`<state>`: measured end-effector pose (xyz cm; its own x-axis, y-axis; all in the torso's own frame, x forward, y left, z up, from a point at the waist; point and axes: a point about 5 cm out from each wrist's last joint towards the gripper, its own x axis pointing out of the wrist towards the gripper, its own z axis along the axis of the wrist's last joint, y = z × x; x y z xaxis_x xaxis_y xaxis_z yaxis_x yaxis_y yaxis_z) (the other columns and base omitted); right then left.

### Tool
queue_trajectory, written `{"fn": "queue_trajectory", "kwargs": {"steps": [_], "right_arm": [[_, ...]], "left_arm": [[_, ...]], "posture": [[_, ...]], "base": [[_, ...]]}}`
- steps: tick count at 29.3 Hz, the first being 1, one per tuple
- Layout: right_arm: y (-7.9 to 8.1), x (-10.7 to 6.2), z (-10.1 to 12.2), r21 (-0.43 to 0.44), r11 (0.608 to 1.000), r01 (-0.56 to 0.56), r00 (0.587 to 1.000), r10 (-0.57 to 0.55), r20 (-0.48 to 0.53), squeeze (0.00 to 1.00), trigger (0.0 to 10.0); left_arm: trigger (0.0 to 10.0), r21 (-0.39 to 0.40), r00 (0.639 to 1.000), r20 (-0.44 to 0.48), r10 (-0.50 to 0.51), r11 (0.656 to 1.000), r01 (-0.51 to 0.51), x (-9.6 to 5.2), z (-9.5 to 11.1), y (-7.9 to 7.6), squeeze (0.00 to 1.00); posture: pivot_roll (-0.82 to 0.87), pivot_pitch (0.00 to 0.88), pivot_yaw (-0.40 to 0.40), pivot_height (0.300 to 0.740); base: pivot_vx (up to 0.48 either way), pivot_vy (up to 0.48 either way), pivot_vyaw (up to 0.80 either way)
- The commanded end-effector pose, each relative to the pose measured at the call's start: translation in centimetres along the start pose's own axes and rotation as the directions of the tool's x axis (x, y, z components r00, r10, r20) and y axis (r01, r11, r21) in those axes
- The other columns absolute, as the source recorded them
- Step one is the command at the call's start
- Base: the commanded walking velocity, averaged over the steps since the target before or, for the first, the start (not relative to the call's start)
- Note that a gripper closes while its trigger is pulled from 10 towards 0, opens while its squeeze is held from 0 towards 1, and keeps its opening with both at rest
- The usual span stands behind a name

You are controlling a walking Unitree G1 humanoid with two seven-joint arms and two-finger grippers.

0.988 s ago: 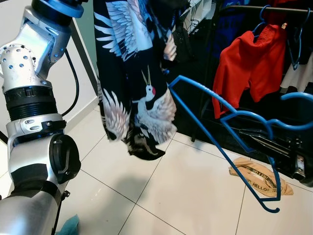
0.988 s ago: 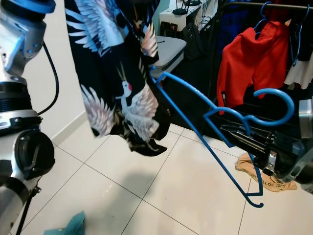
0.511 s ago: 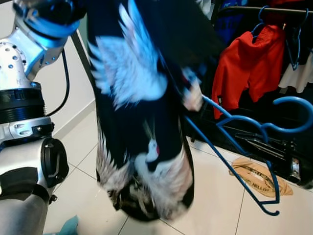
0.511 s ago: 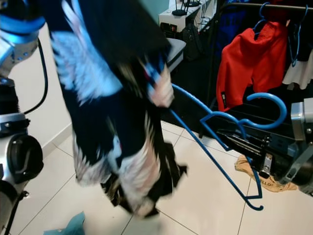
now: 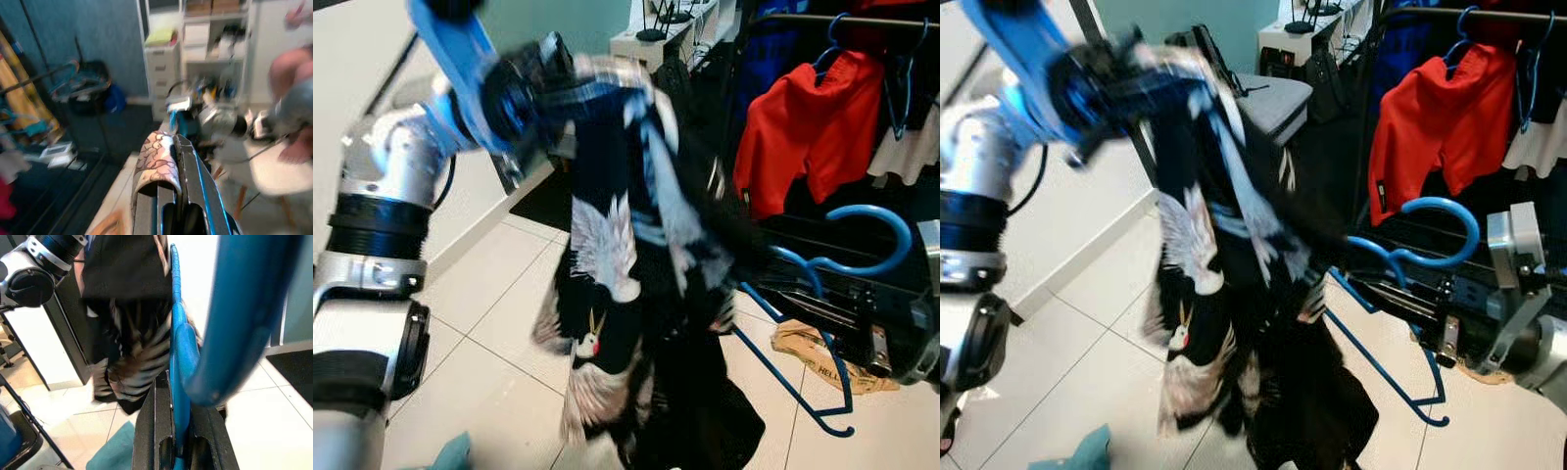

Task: Hang hanger

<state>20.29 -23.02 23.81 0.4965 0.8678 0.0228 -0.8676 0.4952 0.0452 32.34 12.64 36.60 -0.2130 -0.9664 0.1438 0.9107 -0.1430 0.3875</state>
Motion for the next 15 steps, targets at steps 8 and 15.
{"fn": "queue_trajectory", "kwargs": {"steps": [8, 15], "right_arm": [[-0.4, -1.2, -0.4, -0.016, 0.999, 0.039, 0.995, -0.040, -0.089, 0.00, 10.0], [-0.6, -2.3, -0.6, -0.022, 0.995, 0.094, 0.988, -0.096, -0.123, 0.00, 10.0]], "left_arm": [[10.0, 0.204, 0.959, -0.260, 0.114, 0.977, -0.061, -0.2, -0.1, 2.1, 0.00], [10.0, 0.548, 0.903, -0.353, 0.246, 0.837, -0.014, 0.0, 0.1, 2.9, 0.00]], "posture": [[-0.04, 0.078, 0.117, 0.740], [-0.04, 0.083, 0.124, 0.740]], "base": [[0.000, 0.000, 0.00], [0.000, 0.000, 0.00]]}}
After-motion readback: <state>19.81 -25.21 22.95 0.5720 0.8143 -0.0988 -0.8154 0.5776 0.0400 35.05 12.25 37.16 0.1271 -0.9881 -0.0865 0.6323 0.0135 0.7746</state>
